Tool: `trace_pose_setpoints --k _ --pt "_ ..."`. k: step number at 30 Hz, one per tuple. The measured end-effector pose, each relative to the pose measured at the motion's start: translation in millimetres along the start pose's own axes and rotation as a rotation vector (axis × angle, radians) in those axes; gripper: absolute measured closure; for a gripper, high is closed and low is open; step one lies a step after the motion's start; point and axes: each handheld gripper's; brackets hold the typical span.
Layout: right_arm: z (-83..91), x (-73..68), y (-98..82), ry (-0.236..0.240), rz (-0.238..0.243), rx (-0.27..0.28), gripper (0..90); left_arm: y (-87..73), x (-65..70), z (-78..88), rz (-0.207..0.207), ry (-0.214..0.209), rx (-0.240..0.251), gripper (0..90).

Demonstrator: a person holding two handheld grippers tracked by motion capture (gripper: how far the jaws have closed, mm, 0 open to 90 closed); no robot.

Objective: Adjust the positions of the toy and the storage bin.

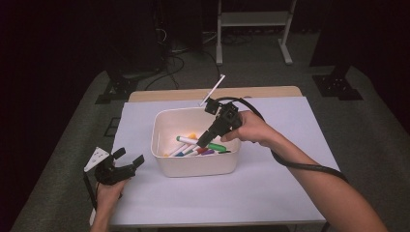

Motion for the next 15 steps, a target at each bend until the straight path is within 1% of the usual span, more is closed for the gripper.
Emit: trace_pose_setpoints --k 1,2,4,5,6,7,8,10,14,15 --pt "-4.6 2.3 3.4 -0.008 0.004 -0.020 75.5 -0.1 -0.4 -0.7 0.002 -0.001 0.000 2.7" --pt "-7.4 3.8 5.6 -0.002 0.007 -0.030 75.5 -0.1 -0.5 -1.3 0.001 -0.002 0.000 2.7" --pt "-9.6 4.5 7.3 -0.006 0.005 -0.031 75.5 -0.1 -0.5 -1.6 0.002 -0.004 -0.001 2.7" --pt "-13.5 6.7 10.6 0.000 0.006 -0.043 75.5 0.1 -0.7 -1.9 -0.001 -0.004 -0.002 2.7" --pt "-13.5 6.7 10.6 0.000 0.006 -0.043 75.5 0.3 -0.4 -2.2 -0.001 -0.004 -0.001 2.7" --pt "-17.9 9.2 12.8 -0.004 0.004 -0.058 75.5 0.4 -0.5 -2.4 -0.002 -0.005 -0.002 2.7" --pt "-20.3 11.0 13.5 0.002 0.009 -0.061 75.6 0.3 -0.6 -2.7 -0.002 -0.005 -0.001 2.7" --pt "-22.6 12.1 13.9 0.005 0.005 -0.065 75.5 0.4 -0.8 -2.8 -0.001 -0.005 0.001 2.7" --pt "-33.3 18.2 15.3 0.012 0.000 -0.090 75.5 0.1 -1.4 -2.7 0.004 -0.006 0.003 2.7" --pt "-33.3 18.2 15.3 0.012 0.000 -0.090 75.5 -0.1 -1.5 -2.8 0.005 -0.006 0.003 2.7"
Point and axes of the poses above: each handheld gripper's, and its own axes: z roughly backward along the jaws, y roughly out of its top, x roughly to its right, and after that the axes turned 11 degrees about -z, right-handed
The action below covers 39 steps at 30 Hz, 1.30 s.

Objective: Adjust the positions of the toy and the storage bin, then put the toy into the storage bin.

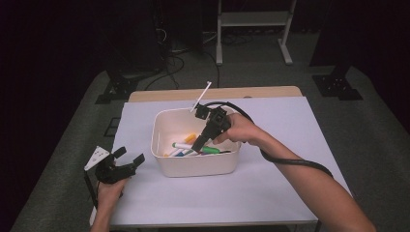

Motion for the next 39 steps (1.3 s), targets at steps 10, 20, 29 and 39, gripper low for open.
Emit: trace_pose_setpoints --k 10,20,29,39 --pt "-15.9 14.1 1.3 -0.038 -0.054 -0.021 63.5 -0.4 0.3 0.8 -0.003 0.000 -0.003 2.7" --pt "10.7 15.9 -15.7 -0.053 -0.075 0.098 57.2 -1.6 -0.9 2.9 -0.007 0.003 -0.008 2.7" --pt "23.0 18.6 -35.2 -0.058 -0.100 0.149 55.8 -1.8 1.4 8.1 -0.017 0.018 -0.011 2.7" --pt "51.9 18.2 -58.4 -0.084 -0.124 0.227 51.4 -2.4 1.6 10.5 -0.016 0.027 -0.013 2.7"
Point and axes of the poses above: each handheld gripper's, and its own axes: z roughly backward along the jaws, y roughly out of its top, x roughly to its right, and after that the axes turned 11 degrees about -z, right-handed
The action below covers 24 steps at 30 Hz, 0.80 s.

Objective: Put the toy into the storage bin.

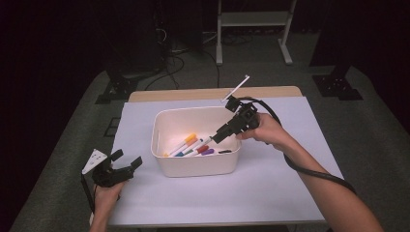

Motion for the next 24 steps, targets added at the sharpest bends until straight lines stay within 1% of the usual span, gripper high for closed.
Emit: trace_pose_setpoints --k 4,5,6,7,10,12,13,14,15,17,22,23,24 --pt "9.4 1.5 -3.9 -0.011 -0.002 0.022 51.4 -0.6 -0.5 1.0 -0.001 0.002 -0.003 2.7" --pt "14.7 3.7 -6.9 -0.016 -0.005 0.036 50.9 -0.4 -0.2 1.3 -0.002 0.003 -0.003 2.7" --pt "14.7 3.7 -6.9 -0.016 -0.005 0.036 50.9 -0.4 -0.2 1.3 -0.002 0.003 -0.003 2.7" --pt "19.6 6.0 -10.5 -0.025 -0.008 0.042 50.0 -0.1 0.6 1.7 -0.005 0.002 -0.003 2.7" --pt "25.3 8.3 -14.1 -0.024 -0.012 0.060 50.0 -0.2 0.9 1.7 -0.002 0.001 -0.003 2.7" --pt "31.2 11.1 -19.0 -0.034 -0.020 0.067 49.4 -0.3 1.4 1.9 -0.002 0.002 -0.004 2.7" --pt "35.8 14.3 -23.3 -0.033 -0.023 0.081 49.4 -0.1 1.4 2.5 0.000 0.005 -0.003 2.7" --pt "35.8 14.3 -23.3 -0.033 -0.023 0.081 49.4 -0.1 1.4 2.5 0.000 0.005 -0.003 2.7" --pt "40.7 18.0 -28.9 -0.038 -0.032 0.091 49.3 -0.1 1.3 2.8 -0.002 0.007 -0.003 2.7" --pt "42.5 20.7 -31.9 -0.042 -0.028 0.097 49.2 -0.2 1.2 3.0 -0.004 0.007 -0.005 2.7" --pt "50.7 32.4 -50.6 -0.051 -0.060 0.108 48.6 -1.1 1.2 5.3 -0.004 0.013 -0.007 2.7" --pt "53.1 38.3 -58.0 -0.051 -0.072 0.123 48.4 -1.1 1.2 6.2 0.002 0.015 -0.007 2.7" --pt "53.1 38.3 -58.0 -0.051 -0.072 0.123 48.4 -1.1 1.2 6.2 0.002 0.015 -0.007 2.7"
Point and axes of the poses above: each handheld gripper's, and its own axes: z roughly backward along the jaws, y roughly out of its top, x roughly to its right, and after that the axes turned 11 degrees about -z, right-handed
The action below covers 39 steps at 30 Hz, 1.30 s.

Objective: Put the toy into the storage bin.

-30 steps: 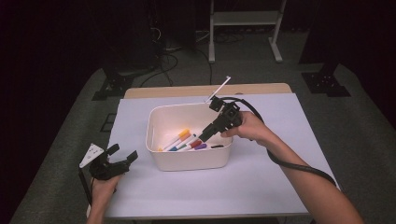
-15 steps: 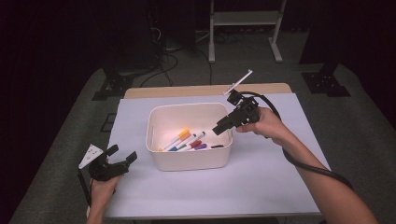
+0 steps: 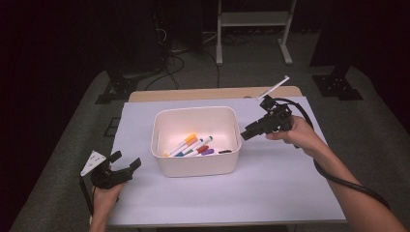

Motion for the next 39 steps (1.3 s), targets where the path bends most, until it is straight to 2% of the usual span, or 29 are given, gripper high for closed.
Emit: trace_pose_setpoints --k 3,6,14,23,30,33,35,39 --pt "2.7 11.6 -13.1 0.010 -0.033 0.012 48.3 0.0 -0.3 1.0 -0.010 0.002 -0.006 2.7" --pt "4.1 15.9 -19.3 0.006 -0.034 0.019 48.2 0.2 0.1 0.8 -0.009 0.002 -0.006 2.7" --pt "5.7 35.2 -44.7 0.005 -0.098 0.041 46.4 -0.1 -0.2 0.3 -0.002 0.002 -0.003 2.7" --pt "-5.3 49.7 -67.5 0.020 -0.148 0.050 44.5 -0.5 -0.4 0.2 -0.006 -0.002 -0.010 2.7" --pt "-10.1 58.5 -83.1 0.015 -0.167 0.058 43.0 -0.9 -0.7 0.0 -0.003 0.000 -0.011 2.7" --pt "-11.8 63.2 -91.9 0.018 -0.178 0.071 42.5 -1.1 -0.6 0.2 -0.007 -0.001 -0.014 2.7" --pt "-12.5 66.9 -102.1 0.016 -0.193 0.099 42.5 -1.2 -0.6 0.3 -0.006 -0.001 -0.014 2.7" --pt "-14.7 70.9 -115.5 0.006 -0.203 0.103 42.3 -1.4 -0.5 0.5 -0.003 0.003 -0.015 2.7"
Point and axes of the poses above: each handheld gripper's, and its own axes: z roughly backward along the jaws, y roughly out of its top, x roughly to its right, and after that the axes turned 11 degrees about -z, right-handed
